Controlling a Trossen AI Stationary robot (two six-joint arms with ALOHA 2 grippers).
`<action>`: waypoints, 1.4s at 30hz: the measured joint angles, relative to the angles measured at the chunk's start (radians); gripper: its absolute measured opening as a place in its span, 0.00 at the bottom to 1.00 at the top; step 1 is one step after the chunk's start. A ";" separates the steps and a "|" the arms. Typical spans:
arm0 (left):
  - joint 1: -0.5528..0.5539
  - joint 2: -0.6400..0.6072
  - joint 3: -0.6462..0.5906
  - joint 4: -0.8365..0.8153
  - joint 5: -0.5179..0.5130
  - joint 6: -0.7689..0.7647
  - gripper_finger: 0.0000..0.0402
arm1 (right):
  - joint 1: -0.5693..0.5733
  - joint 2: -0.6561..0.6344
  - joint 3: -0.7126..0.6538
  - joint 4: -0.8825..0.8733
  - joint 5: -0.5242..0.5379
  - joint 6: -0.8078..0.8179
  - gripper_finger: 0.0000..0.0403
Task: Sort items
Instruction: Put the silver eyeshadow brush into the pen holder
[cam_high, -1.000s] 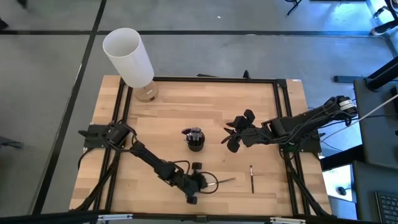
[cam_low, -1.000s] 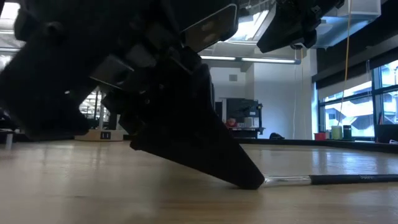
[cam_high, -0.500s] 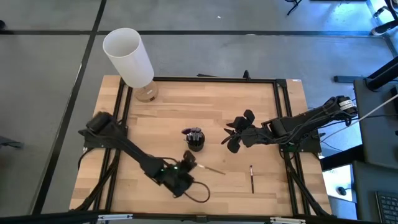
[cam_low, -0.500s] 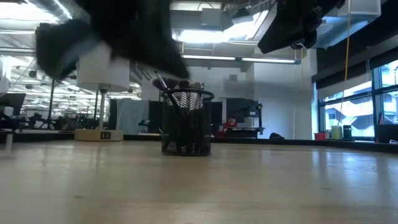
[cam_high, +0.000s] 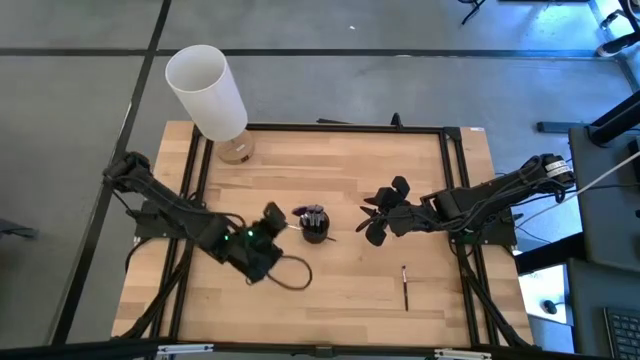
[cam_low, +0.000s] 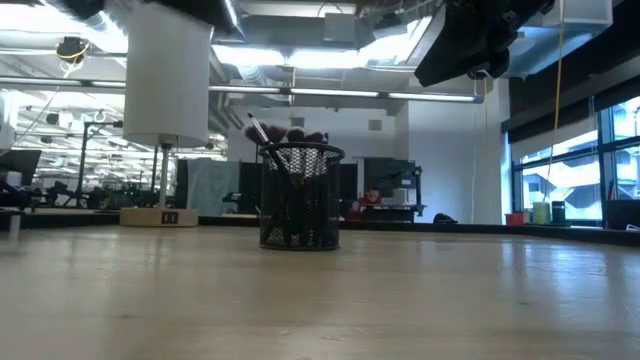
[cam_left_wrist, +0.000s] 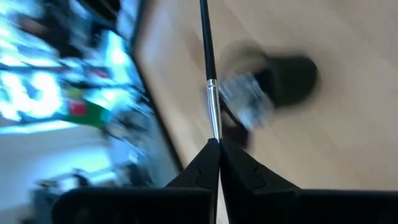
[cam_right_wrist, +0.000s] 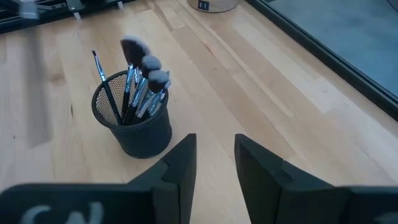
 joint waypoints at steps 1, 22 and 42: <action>0.012 -0.008 -0.001 -0.063 0.030 -0.038 0.01 | 0.000 0.000 0.000 0.000 0.000 0.000 0.27; 0.157 -0.019 0.000 -0.273 0.017 0.159 0.10 | 0.000 0.000 0.000 0.000 0.000 -0.004 0.27; 0.182 0.038 -0.048 -0.149 0.373 -0.169 0.19 | 0.000 0.000 0.000 0.000 0.000 -0.003 0.27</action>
